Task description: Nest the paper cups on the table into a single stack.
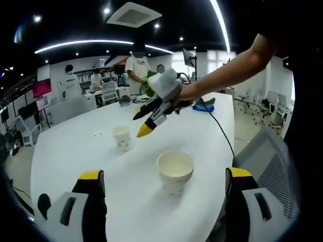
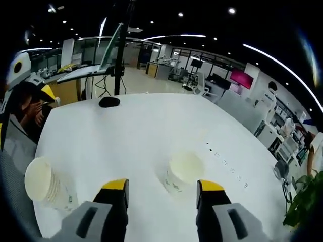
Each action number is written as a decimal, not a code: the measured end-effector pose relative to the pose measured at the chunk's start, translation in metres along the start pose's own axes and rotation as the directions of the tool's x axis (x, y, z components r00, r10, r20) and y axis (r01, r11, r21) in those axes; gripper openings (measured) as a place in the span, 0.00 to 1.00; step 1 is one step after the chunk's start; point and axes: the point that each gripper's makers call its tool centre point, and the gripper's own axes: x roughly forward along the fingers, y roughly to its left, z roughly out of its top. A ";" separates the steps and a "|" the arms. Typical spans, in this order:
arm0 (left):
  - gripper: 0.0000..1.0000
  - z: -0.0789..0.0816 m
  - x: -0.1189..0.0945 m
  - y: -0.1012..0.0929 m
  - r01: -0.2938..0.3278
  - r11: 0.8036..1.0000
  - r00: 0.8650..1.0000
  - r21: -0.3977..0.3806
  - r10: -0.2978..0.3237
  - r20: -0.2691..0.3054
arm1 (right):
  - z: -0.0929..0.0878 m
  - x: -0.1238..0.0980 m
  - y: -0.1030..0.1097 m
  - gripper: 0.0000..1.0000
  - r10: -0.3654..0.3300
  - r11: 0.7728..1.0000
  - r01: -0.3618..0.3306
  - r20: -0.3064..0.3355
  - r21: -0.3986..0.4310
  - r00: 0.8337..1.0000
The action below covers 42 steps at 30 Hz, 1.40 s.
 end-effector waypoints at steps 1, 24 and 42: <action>0.99 0.000 0.001 0.001 -0.001 1.000 1.000 -0.002 0.001 0.002 | 0.001 0.002 -0.001 0.52 0.001 1.000 -0.001 0.000 -0.003 1.000; 0.98 -0.013 0.007 0.017 -0.015 0.999 1.000 -0.043 0.014 -0.024 | 0.003 0.052 -0.009 0.24 0.068 0.987 -0.076 -0.060 -0.140 0.996; 0.96 -0.018 0.006 0.024 -0.017 0.999 1.000 -0.042 0.016 -0.024 | -0.004 0.071 -0.001 0.06 0.155 0.973 -0.172 -0.121 -0.151 0.981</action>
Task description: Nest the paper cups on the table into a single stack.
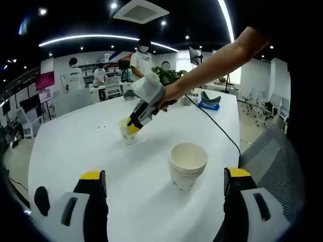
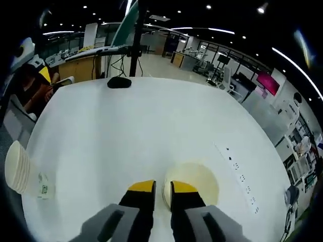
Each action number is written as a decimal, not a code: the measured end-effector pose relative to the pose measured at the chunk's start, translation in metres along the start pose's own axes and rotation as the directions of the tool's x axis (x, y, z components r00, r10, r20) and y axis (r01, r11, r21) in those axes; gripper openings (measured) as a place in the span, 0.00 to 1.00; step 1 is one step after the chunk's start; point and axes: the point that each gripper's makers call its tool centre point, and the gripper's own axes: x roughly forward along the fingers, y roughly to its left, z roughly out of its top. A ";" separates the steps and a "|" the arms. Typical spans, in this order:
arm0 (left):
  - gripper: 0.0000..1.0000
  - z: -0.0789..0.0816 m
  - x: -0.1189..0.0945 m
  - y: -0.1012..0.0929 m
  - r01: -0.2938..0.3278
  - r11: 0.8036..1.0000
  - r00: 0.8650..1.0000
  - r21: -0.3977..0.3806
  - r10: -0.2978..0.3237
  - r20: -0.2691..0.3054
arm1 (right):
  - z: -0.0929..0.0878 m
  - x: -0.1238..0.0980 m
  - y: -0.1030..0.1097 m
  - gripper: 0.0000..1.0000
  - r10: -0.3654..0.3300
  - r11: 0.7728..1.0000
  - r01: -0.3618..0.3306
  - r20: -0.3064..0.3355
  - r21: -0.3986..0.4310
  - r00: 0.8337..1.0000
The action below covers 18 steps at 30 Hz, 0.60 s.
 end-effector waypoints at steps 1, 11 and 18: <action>0.96 0.000 0.000 0.000 0.001 1.000 1.000 0.002 -0.001 -0.001 | -0.001 0.001 0.001 0.05 0.002 1.000 -0.002 0.000 0.000 1.000; 0.96 0.002 0.000 -0.001 0.007 1.000 1.000 0.004 -0.007 0.009 | 0.001 -0.011 0.003 0.00 -0.023 1.000 0.023 0.011 -0.001 1.000; 0.98 0.005 -0.002 -0.003 0.001 1.000 1.000 -0.021 0.000 0.027 | 0.007 -0.025 0.005 0.00 -0.038 0.999 0.038 0.030 -0.001 0.999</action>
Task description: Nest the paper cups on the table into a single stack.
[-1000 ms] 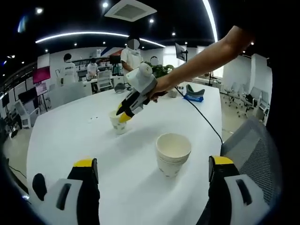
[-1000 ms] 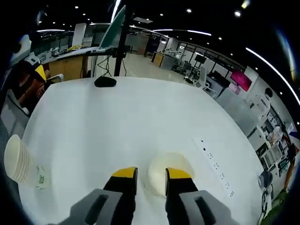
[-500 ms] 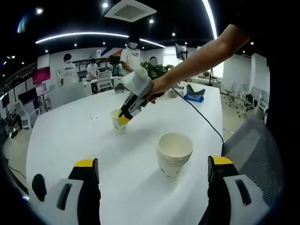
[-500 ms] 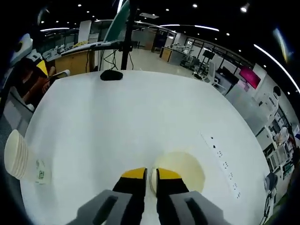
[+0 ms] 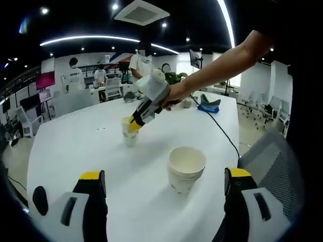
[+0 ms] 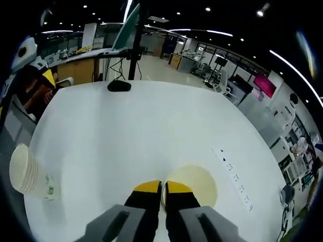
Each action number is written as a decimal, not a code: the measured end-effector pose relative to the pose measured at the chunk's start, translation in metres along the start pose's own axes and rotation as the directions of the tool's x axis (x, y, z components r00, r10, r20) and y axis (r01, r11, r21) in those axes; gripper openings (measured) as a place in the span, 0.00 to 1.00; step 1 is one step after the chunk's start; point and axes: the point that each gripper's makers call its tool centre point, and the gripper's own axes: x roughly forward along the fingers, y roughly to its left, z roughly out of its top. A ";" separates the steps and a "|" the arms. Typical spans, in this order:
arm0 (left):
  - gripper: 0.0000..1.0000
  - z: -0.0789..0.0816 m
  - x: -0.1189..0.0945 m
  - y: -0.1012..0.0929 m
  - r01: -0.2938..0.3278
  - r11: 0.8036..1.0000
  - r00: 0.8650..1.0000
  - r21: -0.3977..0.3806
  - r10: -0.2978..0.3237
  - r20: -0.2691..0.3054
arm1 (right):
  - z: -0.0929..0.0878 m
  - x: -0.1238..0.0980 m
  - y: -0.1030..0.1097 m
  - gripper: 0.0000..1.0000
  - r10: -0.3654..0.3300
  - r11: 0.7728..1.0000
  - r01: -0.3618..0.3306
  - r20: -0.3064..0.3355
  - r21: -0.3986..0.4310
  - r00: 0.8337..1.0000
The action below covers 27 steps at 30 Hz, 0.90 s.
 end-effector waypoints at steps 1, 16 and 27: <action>0.98 0.000 0.000 0.000 -0.001 1.000 1.000 0.000 0.001 0.003 | 0.002 -0.004 0.002 0.00 0.001 1.000 -0.001 0.002 -0.002 1.000; 0.99 0.001 -0.007 -0.012 0.005 1.000 1.000 0.004 -0.005 -0.001 | 0.013 -0.053 0.024 0.00 -0.009 1.000 0.008 0.044 0.026 0.999; 0.99 0.001 -0.013 -0.020 0.018 1.000 1.000 0.014 -0.018 0.000 | 0.027 -0.095 0.052 0.00 -0.003 0.998 -0.004 0.092 0.067 0.996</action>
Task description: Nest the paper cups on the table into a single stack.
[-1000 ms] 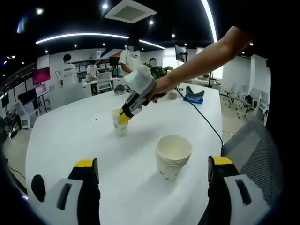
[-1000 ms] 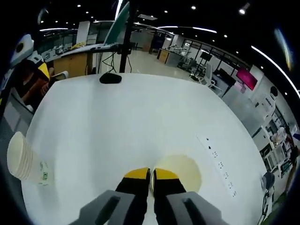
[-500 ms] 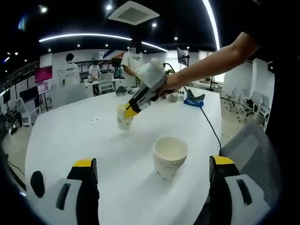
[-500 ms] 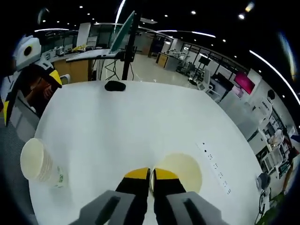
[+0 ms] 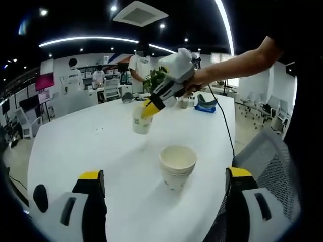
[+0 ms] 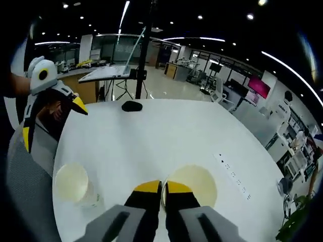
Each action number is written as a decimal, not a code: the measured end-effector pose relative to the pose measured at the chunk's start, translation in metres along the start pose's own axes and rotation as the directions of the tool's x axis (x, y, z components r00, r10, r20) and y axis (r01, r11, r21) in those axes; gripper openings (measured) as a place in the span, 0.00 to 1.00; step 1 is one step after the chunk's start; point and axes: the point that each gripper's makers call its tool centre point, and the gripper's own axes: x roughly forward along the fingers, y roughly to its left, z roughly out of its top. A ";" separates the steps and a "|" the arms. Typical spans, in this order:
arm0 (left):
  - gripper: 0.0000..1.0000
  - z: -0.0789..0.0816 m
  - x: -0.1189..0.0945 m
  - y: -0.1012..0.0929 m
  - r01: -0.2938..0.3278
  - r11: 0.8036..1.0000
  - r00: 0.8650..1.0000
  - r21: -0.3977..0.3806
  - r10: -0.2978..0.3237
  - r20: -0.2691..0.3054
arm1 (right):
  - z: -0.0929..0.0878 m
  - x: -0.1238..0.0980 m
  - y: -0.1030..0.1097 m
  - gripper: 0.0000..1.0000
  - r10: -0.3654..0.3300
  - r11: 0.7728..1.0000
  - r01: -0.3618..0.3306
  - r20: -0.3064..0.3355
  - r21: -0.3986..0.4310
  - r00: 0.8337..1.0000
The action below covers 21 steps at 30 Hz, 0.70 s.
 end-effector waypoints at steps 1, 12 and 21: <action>0.99 0.000 -0.001 -0.001 0.001 1.000 1.000 0.002 -0.001 0.002 | 0.002 -0.003 0.003 0.00 0.000 1.000 0.000 0.002 -0.007 1.000; 0.99 0.001 -0.005 -0.009 0.008 1.000 1.000 0.010 -0.008 0.012 | 0.026 -0.033 0.046 0.00 0.014 1.000 -0.015 0.057 0.014 0.998; 0.99 0.000 -0.012 -0.016 0.006 1.000 1.000 0.006 -0.006 0.023 | 0.036 -0.051 0.086 0.00 0.048 0.999 -0.049 0.086 0.010 0.995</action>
